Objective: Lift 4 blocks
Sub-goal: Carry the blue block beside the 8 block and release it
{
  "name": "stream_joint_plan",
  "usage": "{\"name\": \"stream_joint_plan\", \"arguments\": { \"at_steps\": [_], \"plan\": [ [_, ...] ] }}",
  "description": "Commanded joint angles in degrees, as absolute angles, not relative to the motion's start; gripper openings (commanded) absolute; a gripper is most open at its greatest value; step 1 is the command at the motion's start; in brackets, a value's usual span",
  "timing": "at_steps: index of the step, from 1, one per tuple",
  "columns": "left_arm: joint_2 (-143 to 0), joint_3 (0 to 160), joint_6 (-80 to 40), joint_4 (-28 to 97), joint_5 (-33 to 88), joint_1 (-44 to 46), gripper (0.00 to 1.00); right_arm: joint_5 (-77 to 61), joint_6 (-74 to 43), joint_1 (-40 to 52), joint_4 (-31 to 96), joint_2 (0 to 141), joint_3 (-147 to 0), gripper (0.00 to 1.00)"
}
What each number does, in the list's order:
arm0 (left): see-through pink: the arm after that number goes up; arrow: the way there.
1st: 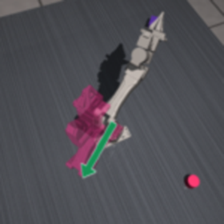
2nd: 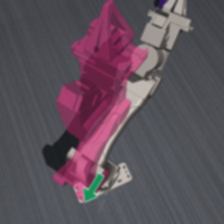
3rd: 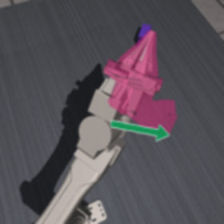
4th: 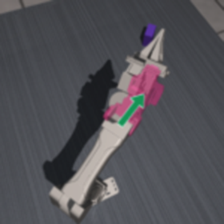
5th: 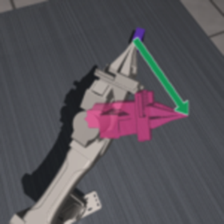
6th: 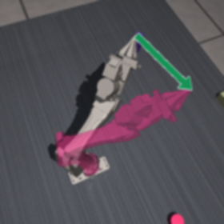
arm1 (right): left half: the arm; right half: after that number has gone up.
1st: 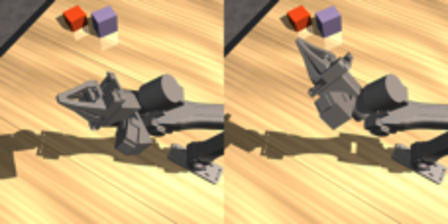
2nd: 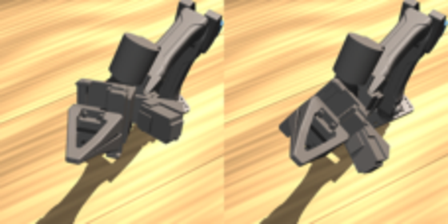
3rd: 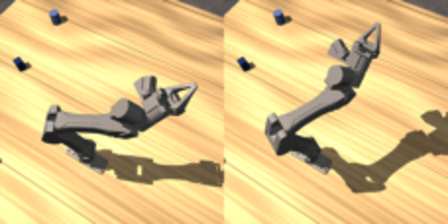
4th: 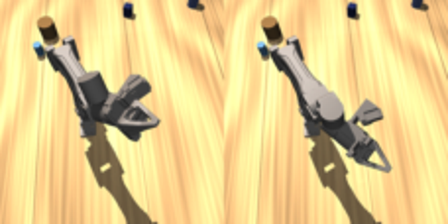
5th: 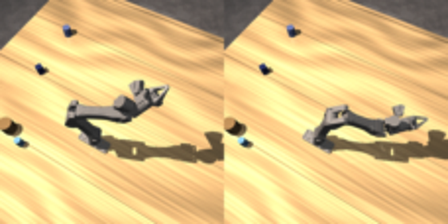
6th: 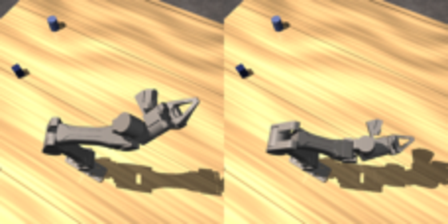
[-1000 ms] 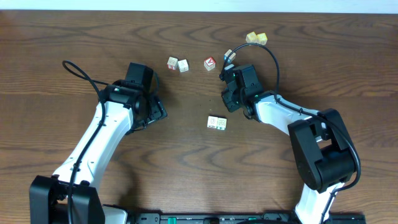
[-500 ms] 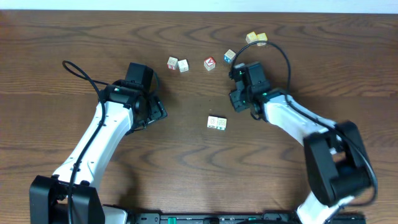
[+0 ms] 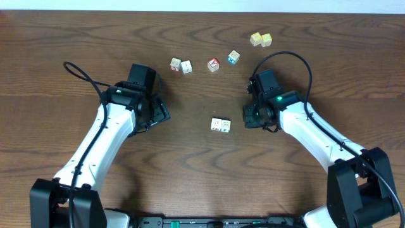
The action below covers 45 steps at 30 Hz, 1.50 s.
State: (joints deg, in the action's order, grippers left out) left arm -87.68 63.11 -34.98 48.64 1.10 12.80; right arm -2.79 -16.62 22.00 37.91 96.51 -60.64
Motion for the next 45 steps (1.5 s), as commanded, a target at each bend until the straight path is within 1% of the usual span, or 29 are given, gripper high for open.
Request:
{"name": "stream_joint_plan", "arguments": {
  "at_steps": [1,5,8,10,14,18,19,22,30,34,35,40,41,42,45],
  "plan": [
    [-87.9,62.8,-35.9,48.8,0.4,12.6,0.84,-5.8,-23.3,23.0,37.9,96.6,-59.1,0.24],
    [-87.9,62.8,-35.9,48.8,0.4,12.6,0.84,-5.9,-27.0,23.9,35.7,96.7,-57.5,0.25],
    [-87.9,62.8,-35.9,48.8,0.4,12.6,0.84,-5.9,-28.9,25.0,32.3,96.7,-55.8,0.30],
    [-87.9,62.8,-35.9,48.8,0.4,12.6,0.84,-5.9,-29.9,26.0,30.7,96.7,-54.6,0.36],
    [-87.9,62.8,-35.9,48.8,0.4,12.6,0.84,-5.7,-30.0,27.4,28.5,96.7,-53.4,0.36],
    [-87.9,62.8,-35.9,48.8,0.4,12.6,0.84,-4.4,-30.0,27.6,28.6,96.7,-53.4,0.35],
    [-87.9,62.8,-35.9,48.8,0.4,12.6,0.84,-4.4,-30.0,27.6,28.5,96.7,-53.4,0.33],
    [-87.9,62.8,-35.9,48.8,0.4,12.6,0.84,-4.4,-30.0,27.6,28.5,96.6,-53.6,0.22],
    [-87.9,62.8,-35.9,48.8,0.4,12.6,0.84,-5.1,-27.5,24.3,33.3,95.9,-57.2,0.20],
    [-87.9,62.8,-35.9,48.8,0.4,12.6,0.84,-7.9,-24.1,22.0,33.9,95.2,-57.9,0.36],
    [-87.9,62.8,-35.9,48.8,0.4,12.6,0.84,-9.3,-23.7,21.4,33.9,95.2,-57.9,0.39],
    [-87.9,62.8,-35.9,48.8,0.4,12.6,0.84,-12.3,-23.0,20.3,34.2,95.2,-57.8,0.41],
    [-87.9,62.8,-35.9,48.8,0.4,12.6,0.84,-12.0,-23.0,20.3,34.3,95.2,-57.8,0.47],
    [-87.9,62.8,-35.9,48.8,0.4,12.6,0.84,-11.2,-23.0,20.3,34.3,95.2,-57.8,0.50],
    [-87.9,62.8,-35.9,48.8,0.4,12.6,0.84,-6.4,-23.1,20.3,35.2,95.2,-57.8,0.50]
  ]
}}
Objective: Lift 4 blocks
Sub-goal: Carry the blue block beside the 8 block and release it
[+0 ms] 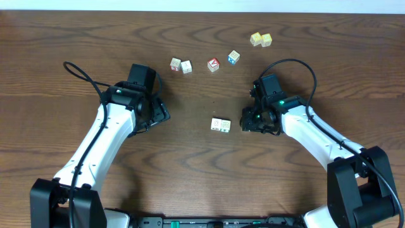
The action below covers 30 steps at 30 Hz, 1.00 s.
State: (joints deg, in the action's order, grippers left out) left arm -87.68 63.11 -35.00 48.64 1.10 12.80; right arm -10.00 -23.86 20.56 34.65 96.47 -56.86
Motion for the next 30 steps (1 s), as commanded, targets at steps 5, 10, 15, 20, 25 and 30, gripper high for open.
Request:
{"name": "stream_joint_plan", "arguments": {
  "at_steps": [5,10,15,20,25,30],
  "plan": [
    [-87.9,62.8,-35.9,48.8,0.4,12.6,0.84,-0.4,-23.1,20.3,34.9,95.7,-57.1,0.27],
    [-87.9,62.8,-35.9,48.8,0.4,12.6,0.84,-0.5,-23.1,20.3,31.9,96.7,-57.1,0.21],
    [-87.9,62.8,-35.9,48.8,0.4,12.6,0.84,-0.5,-23.1,20.3,31.0,96.7,-56.8,0.11],
    [-87.9,62.8,-35.9,48.8,0.4,12.6,0.84,0.3,-23.4,20.3,28.8,96.7,-54.3,0.02],
    [-87.9,62.8,-35.9,48.8,0.4,12.6,0.84,1.0,-23.9,20.3,27.4,96.7,-53.1,0.01],
    [-87.9,62.8,-35.9,48.8,0.4,12.6,0.84,0.6,-24.9,20.6,25.4,96.7,-51.5,0.01]
  ]
}}
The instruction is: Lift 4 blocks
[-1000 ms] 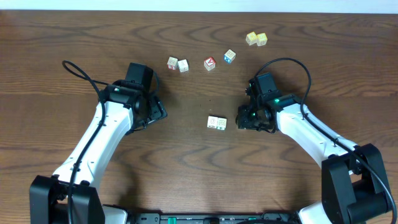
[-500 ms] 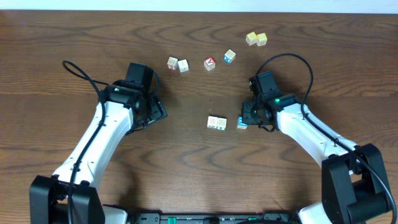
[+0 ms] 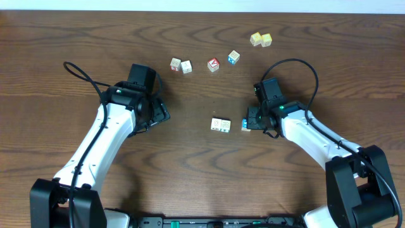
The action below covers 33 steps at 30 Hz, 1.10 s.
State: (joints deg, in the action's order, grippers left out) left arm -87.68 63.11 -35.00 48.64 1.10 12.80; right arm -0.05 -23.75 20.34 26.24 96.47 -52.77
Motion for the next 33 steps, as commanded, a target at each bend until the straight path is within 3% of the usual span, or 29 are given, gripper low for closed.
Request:
{"name": "stream_joint_plan", "arguments": {
  "at_steps": [1,33],
  "plan": [
    [-87.9,62.8,-35.9,48.8,0.4,12.6,0.84,0.3,-25.0,20.7,25.0,96.7,-51.2,0.01],
    [-87.9,62.8,-35.9,48.8,0.4,12.6,0.84,-5.0,-25.3,24.7,21.2,96.7,-50.4,0.01]
  ]
}}
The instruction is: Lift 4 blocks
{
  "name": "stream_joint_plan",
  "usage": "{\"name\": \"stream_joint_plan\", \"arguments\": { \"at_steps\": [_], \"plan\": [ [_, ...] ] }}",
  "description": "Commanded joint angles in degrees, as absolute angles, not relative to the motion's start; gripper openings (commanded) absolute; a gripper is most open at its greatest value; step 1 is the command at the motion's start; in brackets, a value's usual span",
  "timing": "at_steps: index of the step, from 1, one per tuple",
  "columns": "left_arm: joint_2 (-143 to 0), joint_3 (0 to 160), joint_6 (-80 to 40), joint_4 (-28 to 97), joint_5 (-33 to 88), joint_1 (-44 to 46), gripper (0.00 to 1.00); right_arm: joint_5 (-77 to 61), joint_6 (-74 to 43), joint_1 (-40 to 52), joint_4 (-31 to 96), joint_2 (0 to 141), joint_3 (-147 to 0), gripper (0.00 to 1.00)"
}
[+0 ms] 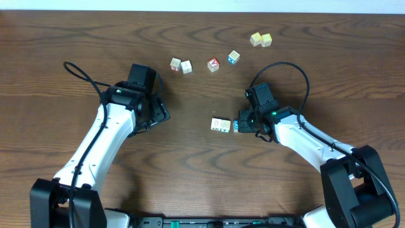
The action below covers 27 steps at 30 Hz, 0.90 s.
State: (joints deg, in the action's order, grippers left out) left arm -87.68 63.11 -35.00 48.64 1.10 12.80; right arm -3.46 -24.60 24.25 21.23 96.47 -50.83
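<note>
Two white blocks [221, 125] lie side by side at the table's middle. A third small block [236, 127], showing blue and white, sits right against their right side, and my right gripper [241, 125] is shut on it, low at the table. Along the back lie loose blocks: a pair [180, 65], a red one [213, 64], a blue one [233, 57] and a yellow pair [261, 39]. My left gripper [162, 114] rests left of the middle with nothing seen in it; its jaws are too dark to read.
The dark wooden table [202, 177] runs bare toward the front. A black cable [76, 69] loops off the left arm and another [297, 69] arcs above the right arm. The white back edge lies just beyond the yellow blocks.
My right gripper has moved left with its block, from a gap beside the white pair to right against it. The left arm has not moved.
My right gripper stood well right of the white pair, its block hidden beneath it. Moment by moment it stood farther left and lower, a small block showing at its tip. Now that block touches the pair. The left arm and back blocks stayed still.
</note>
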Motion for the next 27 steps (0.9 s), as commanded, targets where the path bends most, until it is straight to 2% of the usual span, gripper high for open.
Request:
{"name": "stream_joint_plan", "arguments": {
  "at_steps": [1,27],
  "plan": [
    [-87.9,62.8,-35.9,48.8,0.4,12.6,0.84,-5.5,-25.3,24.7,21.2,96.7,-50.4,0.01],
    [-87.9,62.8,-35.9,48.8,0.4,12.6,0.84,-7.2,-26.2,24.9,21.2,96.7,-50.4,0.01]
  ]
}}
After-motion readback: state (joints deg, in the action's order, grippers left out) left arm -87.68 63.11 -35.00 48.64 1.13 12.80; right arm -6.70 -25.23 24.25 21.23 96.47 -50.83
